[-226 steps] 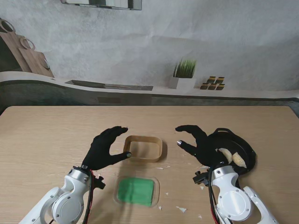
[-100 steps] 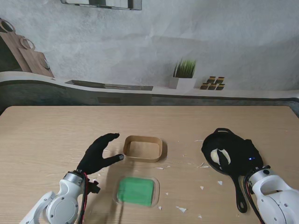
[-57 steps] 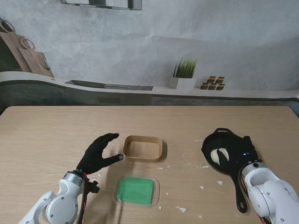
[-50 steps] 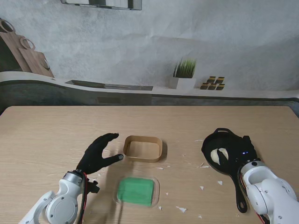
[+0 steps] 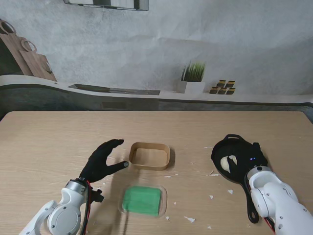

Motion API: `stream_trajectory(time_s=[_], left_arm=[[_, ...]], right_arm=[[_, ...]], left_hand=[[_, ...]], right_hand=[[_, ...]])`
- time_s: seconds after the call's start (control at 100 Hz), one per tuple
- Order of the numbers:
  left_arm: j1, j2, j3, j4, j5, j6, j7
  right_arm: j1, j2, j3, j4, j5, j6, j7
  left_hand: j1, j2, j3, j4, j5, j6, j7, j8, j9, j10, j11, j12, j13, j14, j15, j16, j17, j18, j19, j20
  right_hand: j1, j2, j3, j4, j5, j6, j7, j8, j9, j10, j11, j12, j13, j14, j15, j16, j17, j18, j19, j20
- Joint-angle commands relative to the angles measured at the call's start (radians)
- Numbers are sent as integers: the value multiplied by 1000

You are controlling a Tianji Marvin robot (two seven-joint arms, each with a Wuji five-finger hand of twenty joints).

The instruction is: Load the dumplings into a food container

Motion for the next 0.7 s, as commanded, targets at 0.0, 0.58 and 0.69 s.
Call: stream_trajectory(time_s=[0.0, 0.58, 0.69], left_arm=[[0, -2, 2, 1, -2, 3, -15], [0, -3, 1, 1, 5, 10, -10], [-1, -3, 1, 2, 6, 11, -9]], right_arm=[[8, -5, -9, 9, -4, 14, 7], [91, 1, -76, 101, 31, 46, 40], [100, 1, -90, 115, 44, 54, 38]], left_hand=[[15, 3, 2, 30, 11, -1, -11, -2, -4, 9, -2, -2, 2, -21, -7, 19, -7, -23, -42, 17], [15, 4, 4, 29, 18, 5, -9, -2, -2, 11, 0, 1, 1, -21, -4, 25, -18, -24, -46, 27], [15, 4, 4, 29, 21, 7, -9, -2, 1, 11, 1, 3, 4, -22, -2, 28, -22, -25, -46, 29]], right_hand=[[10, -40, 27, 26, -30, 30, 17, -4, -12, 26, 35, 12, 25, 1, 25, 19, 2, 1, 6, -18], [45, -30, 85, 31, 32, -29, 24, 3, 85, 6, 29, 15, 166, -5, -72, -32, 2, 34, -32, -94], [59, -28, 108, 32, 54, -40, 25, 6, 119, 7, 24, 15, 211, -6, -96, -47, 9, 44, -38, -101]])
